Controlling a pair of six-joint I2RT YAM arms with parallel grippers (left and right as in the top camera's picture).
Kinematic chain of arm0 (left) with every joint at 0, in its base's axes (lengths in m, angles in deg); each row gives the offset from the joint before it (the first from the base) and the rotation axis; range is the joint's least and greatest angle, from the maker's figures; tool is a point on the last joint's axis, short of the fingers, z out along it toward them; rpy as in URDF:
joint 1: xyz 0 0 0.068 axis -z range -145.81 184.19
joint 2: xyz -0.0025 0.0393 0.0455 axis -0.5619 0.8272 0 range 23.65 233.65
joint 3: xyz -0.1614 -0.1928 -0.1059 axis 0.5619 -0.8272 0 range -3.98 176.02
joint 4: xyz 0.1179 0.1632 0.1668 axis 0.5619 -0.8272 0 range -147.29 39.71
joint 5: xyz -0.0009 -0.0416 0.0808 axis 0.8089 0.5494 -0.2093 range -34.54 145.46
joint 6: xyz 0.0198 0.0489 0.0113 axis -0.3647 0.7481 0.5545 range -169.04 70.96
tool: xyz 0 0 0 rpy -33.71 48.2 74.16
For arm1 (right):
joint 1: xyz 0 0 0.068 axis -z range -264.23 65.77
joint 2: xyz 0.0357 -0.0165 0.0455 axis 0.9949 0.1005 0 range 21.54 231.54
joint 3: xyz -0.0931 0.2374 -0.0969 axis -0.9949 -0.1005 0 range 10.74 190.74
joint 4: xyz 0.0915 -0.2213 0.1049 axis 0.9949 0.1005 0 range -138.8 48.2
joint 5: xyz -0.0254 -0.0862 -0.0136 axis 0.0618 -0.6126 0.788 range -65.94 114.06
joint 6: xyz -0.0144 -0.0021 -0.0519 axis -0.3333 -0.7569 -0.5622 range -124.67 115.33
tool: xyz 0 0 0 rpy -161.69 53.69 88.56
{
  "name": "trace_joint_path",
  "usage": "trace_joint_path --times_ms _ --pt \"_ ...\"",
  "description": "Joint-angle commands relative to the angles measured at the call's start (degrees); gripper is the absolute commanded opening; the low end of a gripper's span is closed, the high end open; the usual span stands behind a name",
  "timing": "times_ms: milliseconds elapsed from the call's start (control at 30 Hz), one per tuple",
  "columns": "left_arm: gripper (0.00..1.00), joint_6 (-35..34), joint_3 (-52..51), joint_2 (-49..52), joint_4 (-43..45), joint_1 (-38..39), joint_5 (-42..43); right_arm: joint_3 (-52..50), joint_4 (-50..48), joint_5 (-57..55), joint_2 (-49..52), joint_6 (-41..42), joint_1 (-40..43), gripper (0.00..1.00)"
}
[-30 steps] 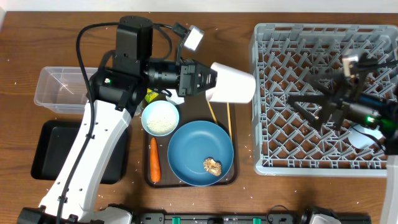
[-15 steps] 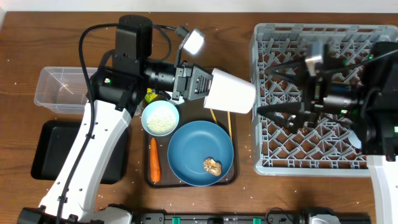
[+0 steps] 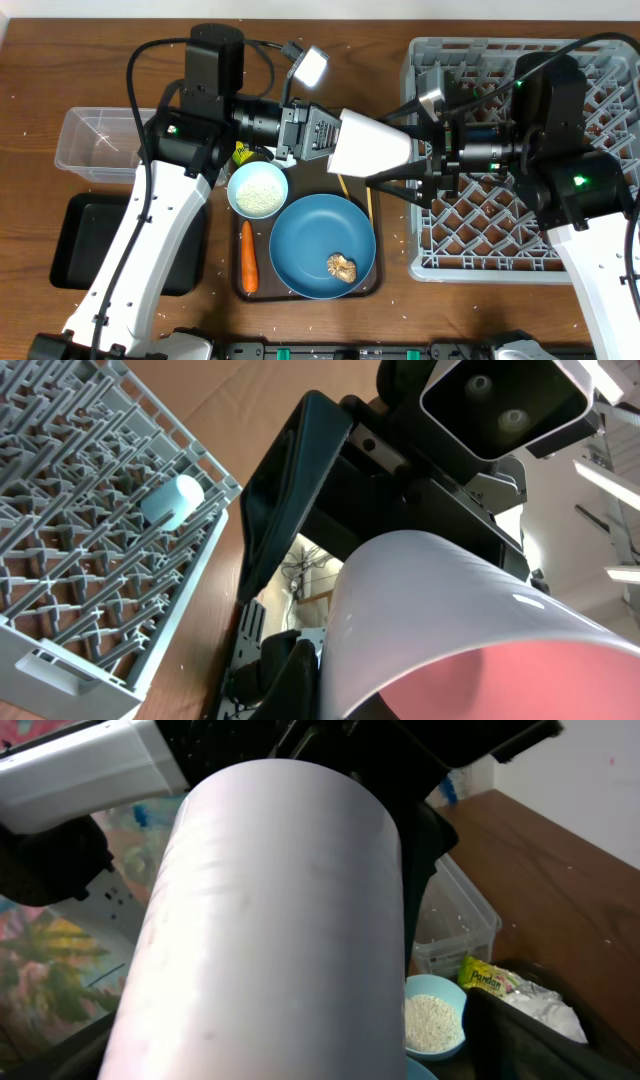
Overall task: Sort waste into correct bins and load items into the dishwasher rack
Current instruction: 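Hand the pink cup from the left gripper to the right gripper, then place the pink cup upside down in the dish rack with right gripper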
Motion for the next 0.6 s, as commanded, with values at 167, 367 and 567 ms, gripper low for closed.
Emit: trace_joint_path --times_ms 167,367,567 --pt "0.09 -0.1 0.5 -0.4 1.2 0.0 1.6 -0.1 -0.3 -1.9 -0.3 2.9 -0.7 0.69" --pt "0.72 -0.3 0.5 -0.4 2.7 -0.2 1.6 -0.1 2.0 -9.6 -2.2 6.8 1.7 0.64" --pt "0.74 -0.3 0.5 -0.4 2.9 -1.4 1.6 -0.1 11.2 -17.4 -6.4 8.2 11.0 0.62"
